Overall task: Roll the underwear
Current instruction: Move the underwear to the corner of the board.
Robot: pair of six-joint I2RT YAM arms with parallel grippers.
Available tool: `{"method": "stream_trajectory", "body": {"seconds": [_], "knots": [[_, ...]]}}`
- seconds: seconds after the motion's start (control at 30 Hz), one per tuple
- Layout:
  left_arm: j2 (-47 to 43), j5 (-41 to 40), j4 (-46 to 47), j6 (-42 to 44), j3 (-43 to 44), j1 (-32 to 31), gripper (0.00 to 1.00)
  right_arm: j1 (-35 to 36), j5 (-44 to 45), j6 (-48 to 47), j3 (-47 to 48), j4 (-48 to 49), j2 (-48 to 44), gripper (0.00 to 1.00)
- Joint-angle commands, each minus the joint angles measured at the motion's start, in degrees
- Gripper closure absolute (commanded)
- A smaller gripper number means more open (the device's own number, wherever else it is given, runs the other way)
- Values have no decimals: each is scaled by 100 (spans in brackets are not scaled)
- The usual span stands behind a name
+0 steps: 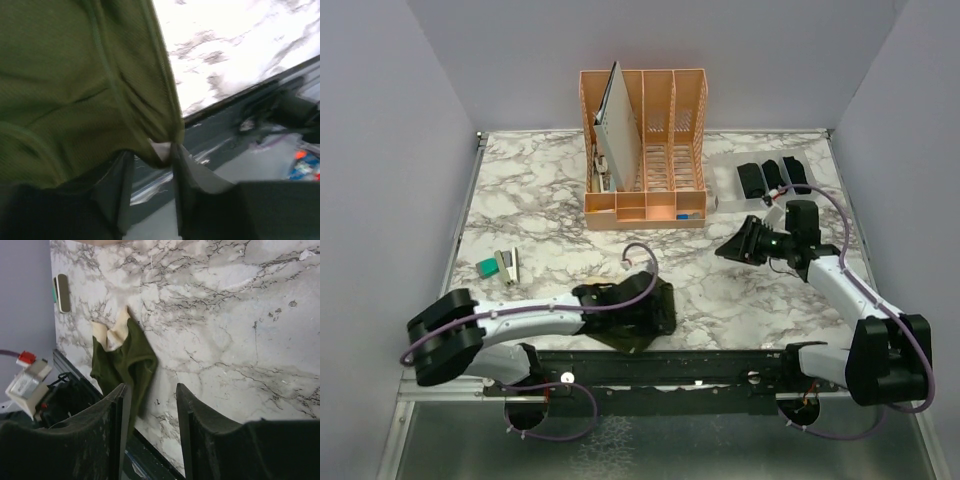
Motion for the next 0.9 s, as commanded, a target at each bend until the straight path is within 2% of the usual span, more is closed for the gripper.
{"method": "stream_trajectory", "body": {"seconds": [0.0, 0.07, 0.17, 0.3, 0.37, 0.53, 0.7, 0.87], "knots": [[965, -417, 374, -423, 830, -750, 45, 13, -107, -67, 24, 43, 246, 54], [982, -574, 333, -327, 989, -899, 32, 10, -223, -166, 88, -57, 381, 52], [647, -1017, -162, -189, 1121, -932, 18, 19, -315, -333, 106, -180, 498, 48], [-220, -1937, -955, -223, 1001, -890, 8, 166, -195, -480, 105, -182, 601, 48], [-702, -2208, -1313, -269, 903, -698, 7, 377, -77, -487, 179, -209, 716, 48], [-1517, -2162, -1972, 47, 521, 800, 4, 1485, 1133, -470, 501, -179, 961, 46], [-1490, -1455, -1961, 575, 116, 2526, 4, 2442, 2364, -428, 986, 4, 1347, 45], [-1245, -872, -1530, 803, -296, 3503, 7, 2952, 2511, -671, 1633, 2, 2191, 46]]}}
